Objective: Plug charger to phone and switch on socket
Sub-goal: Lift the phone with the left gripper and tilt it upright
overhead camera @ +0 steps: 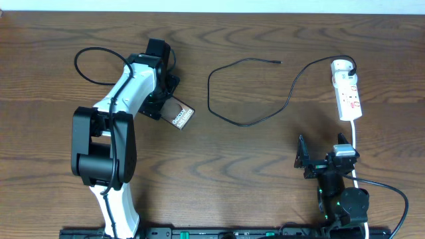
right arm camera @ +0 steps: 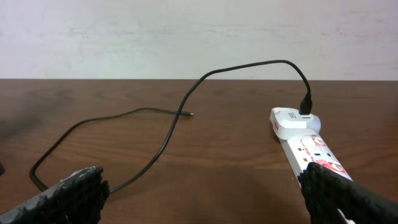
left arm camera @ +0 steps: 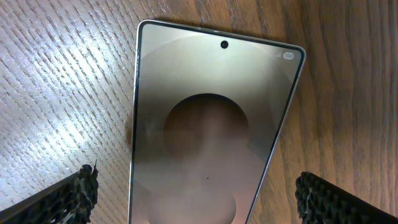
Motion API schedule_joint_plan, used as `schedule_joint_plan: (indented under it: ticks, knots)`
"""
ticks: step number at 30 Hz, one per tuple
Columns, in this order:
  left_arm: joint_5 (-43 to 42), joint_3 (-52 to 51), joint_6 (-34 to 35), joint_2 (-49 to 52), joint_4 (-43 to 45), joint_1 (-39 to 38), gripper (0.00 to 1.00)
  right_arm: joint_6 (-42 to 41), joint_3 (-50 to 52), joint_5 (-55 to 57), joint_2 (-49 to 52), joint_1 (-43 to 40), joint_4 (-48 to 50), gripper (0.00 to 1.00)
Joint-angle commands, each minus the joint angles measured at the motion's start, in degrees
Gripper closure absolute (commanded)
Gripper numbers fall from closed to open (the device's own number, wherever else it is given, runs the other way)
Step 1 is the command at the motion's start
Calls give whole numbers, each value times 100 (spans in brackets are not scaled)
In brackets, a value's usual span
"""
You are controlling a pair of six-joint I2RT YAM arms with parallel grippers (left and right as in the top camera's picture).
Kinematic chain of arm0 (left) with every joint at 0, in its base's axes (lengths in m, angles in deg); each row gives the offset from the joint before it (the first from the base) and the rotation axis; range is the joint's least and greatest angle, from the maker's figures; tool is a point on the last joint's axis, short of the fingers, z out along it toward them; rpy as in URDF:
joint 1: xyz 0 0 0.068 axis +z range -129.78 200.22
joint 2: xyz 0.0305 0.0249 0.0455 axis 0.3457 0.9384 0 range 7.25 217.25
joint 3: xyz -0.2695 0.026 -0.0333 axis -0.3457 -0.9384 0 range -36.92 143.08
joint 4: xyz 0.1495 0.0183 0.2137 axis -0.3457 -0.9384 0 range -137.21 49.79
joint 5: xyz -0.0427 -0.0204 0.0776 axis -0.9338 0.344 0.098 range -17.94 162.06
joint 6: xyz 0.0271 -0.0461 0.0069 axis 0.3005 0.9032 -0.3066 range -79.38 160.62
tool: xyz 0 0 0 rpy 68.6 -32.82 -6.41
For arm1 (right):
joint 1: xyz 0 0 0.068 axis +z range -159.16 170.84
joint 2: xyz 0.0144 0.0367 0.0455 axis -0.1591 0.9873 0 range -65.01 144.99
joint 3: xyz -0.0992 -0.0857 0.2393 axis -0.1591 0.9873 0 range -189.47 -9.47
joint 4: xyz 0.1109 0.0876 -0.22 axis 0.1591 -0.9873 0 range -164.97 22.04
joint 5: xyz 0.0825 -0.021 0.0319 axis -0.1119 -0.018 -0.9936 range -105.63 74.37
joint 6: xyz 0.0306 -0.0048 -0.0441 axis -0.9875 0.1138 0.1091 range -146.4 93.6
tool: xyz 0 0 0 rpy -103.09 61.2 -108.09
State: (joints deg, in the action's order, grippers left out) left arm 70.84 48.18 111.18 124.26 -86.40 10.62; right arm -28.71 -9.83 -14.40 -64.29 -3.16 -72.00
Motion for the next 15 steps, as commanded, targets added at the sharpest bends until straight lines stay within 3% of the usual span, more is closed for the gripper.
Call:
schedule_joint_plan:
  ticks: [1,15]
  knots:
    - [13,-57,66,197,-26,-13,0,70,4,-13,-22,-33,-24,1]
    - [-181,-57,9,575,46,-17,0,70,4,-13,-22,-33,-24,1]
